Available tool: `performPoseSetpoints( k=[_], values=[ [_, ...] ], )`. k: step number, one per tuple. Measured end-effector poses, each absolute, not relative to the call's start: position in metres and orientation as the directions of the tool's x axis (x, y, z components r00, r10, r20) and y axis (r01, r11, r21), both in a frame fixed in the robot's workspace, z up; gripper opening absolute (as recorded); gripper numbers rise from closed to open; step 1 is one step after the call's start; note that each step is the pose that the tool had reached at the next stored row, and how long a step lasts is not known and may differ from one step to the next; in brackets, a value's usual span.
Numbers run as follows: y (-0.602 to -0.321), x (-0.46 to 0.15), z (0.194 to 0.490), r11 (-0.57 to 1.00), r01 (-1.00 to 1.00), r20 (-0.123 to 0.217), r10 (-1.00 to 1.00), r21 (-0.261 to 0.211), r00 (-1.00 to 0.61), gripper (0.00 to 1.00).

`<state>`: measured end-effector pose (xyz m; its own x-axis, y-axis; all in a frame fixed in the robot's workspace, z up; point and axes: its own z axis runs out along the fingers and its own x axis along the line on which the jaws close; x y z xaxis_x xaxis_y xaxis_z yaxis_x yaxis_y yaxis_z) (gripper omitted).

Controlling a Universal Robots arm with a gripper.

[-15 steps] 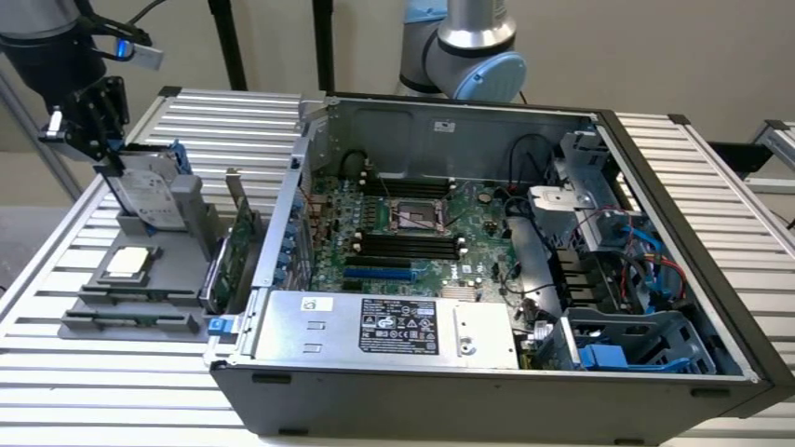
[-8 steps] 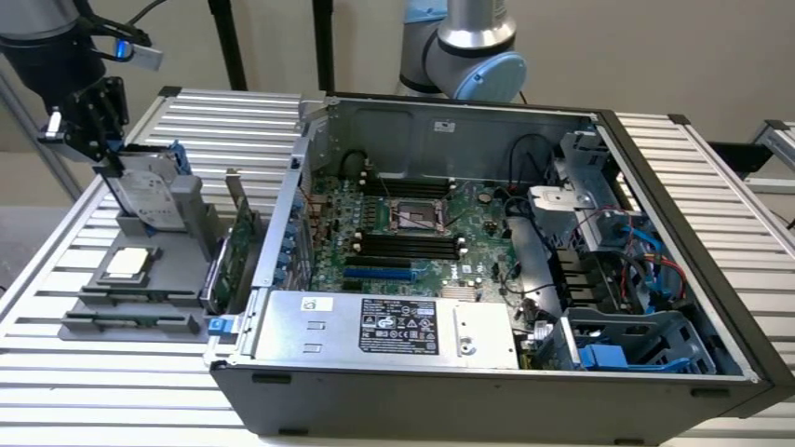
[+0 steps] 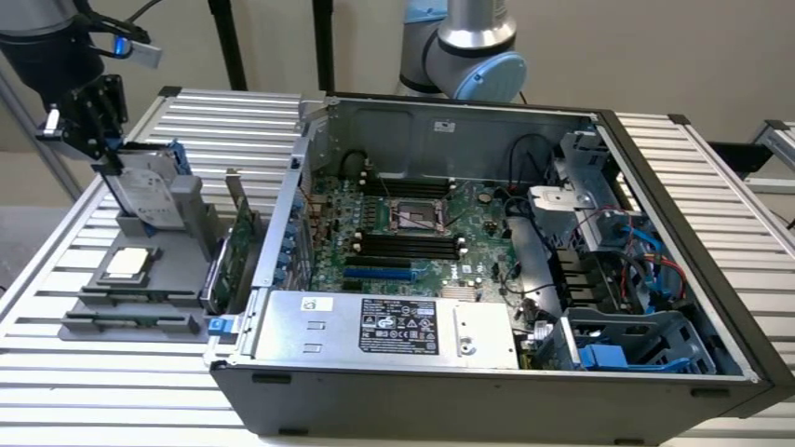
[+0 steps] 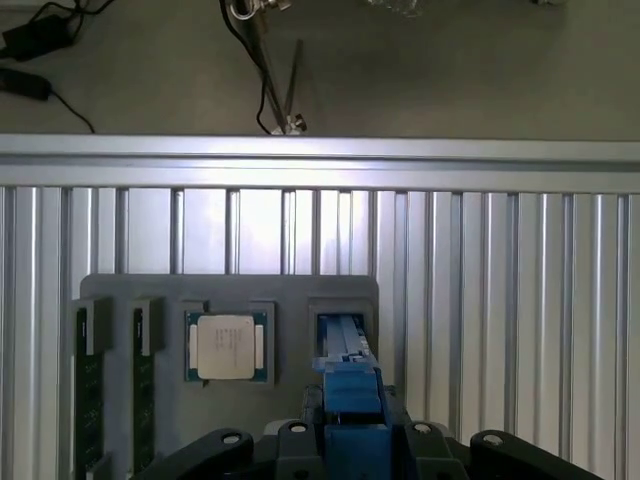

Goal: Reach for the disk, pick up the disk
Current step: 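Pick up the disk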

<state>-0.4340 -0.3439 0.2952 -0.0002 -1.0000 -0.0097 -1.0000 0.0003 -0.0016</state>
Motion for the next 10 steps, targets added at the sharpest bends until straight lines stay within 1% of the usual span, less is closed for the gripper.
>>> performPoseSetpoints(
  k=[4, 10],
  values=[
    [-0.344, -0.434, 0.307, 0.000, -1.000, -0.010, -1.000, -0.001, 0.000, 0.33],
    [-0.344, -0.434, 0.334, -0.002, -1.000, -0.010, -1.000, -0.002, 0.002, 0.33]
  ],
)
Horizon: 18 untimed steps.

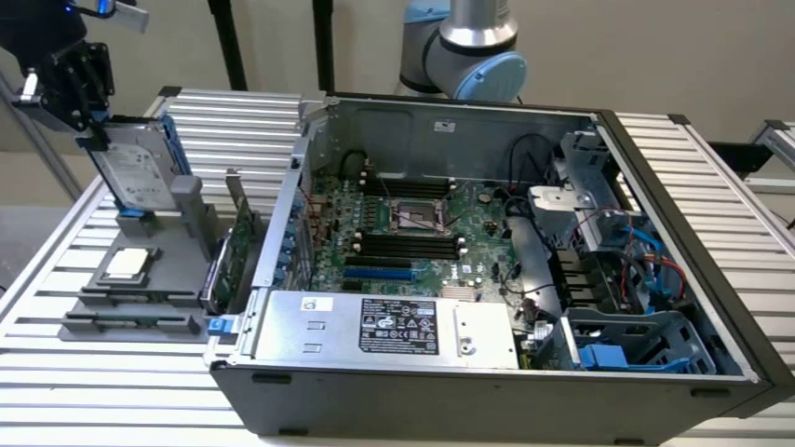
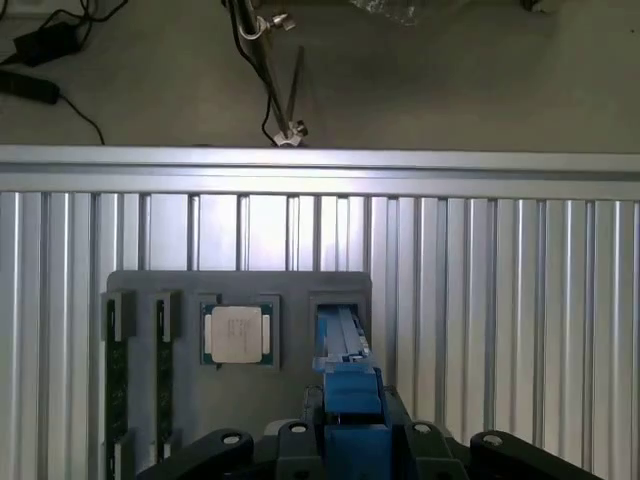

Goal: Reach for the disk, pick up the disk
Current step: 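Pick up the disk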

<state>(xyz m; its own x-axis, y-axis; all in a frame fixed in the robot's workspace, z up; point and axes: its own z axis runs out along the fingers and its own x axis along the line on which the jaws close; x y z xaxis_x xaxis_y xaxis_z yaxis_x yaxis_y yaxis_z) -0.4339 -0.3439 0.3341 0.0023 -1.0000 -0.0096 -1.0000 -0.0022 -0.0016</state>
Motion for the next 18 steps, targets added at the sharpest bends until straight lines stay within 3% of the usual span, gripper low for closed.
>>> performPoseSetpoints(
  k=[18],
  values=[
    [-0.349, -0.413, 0.416, -0.036, -0.999, -0.022, -0.999, -0.002, 0.036, 0.33]
  ],
)
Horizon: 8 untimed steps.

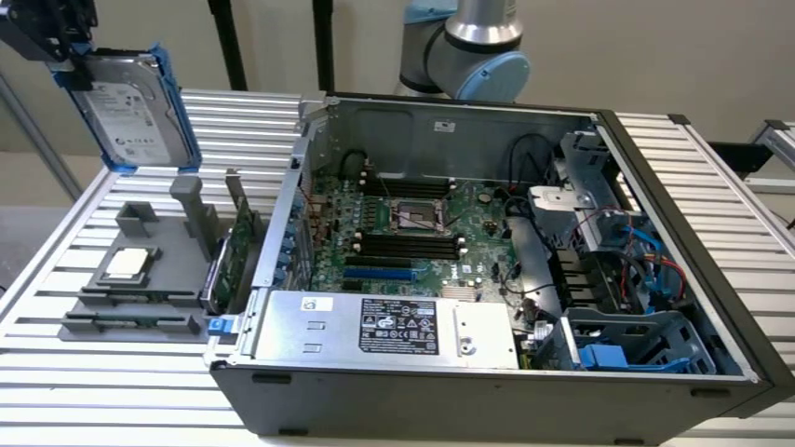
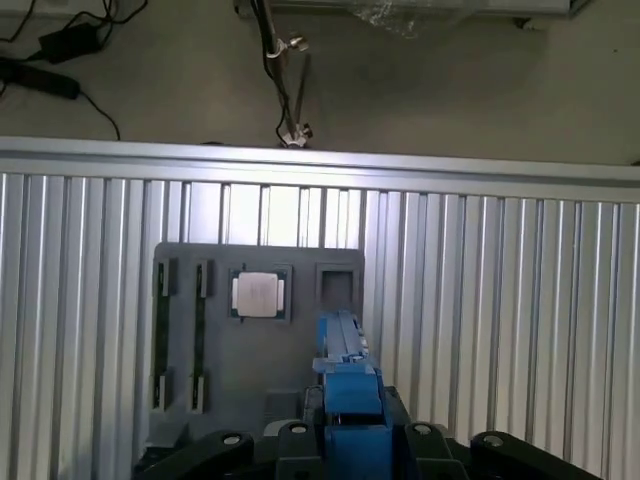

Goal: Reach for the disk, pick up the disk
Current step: 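Pick up the disk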

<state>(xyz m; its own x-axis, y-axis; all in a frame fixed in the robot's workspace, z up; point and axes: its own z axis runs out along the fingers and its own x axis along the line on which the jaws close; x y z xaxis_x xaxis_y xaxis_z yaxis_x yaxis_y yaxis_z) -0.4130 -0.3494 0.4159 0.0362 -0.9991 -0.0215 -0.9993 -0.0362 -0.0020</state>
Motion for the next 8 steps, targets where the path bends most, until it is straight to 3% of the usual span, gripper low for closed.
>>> performPoseSetpoints(
  k=[8],
  values=[
    [-0.353, -0.380, 0.448, -0.041, -0.999, -0.040, -0.998, -0.003, 0.041, 0.33]
  ],
)
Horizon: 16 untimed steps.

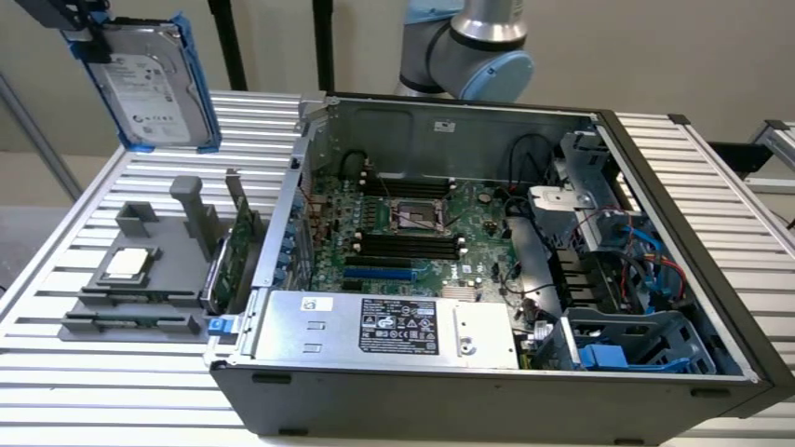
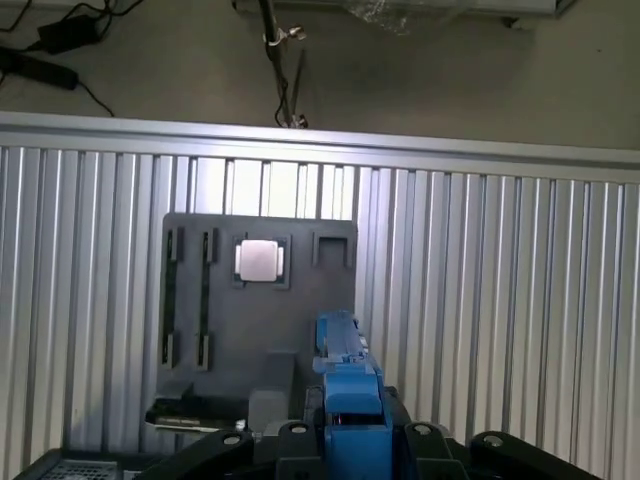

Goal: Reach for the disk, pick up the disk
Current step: 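Pick up the disk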

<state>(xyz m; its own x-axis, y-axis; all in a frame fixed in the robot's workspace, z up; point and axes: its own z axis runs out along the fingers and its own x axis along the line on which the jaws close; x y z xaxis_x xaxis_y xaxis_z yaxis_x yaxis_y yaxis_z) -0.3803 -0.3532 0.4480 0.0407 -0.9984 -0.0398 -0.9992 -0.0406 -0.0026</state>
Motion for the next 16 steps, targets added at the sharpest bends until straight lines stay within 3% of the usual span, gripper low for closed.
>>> performPoseSetpoints(
  k=[7, 16],
  values=[
    [-0.360, -0.348, 0.467, -0.041, -0.999, -0.044, -0.998, -0.002, 0.041, 0.33],
    [-0.376, -0.307, 0.469, -0.041, -0.999, -0.044, -0.998, -0.002, 0.041, 0.33]
  ],
)
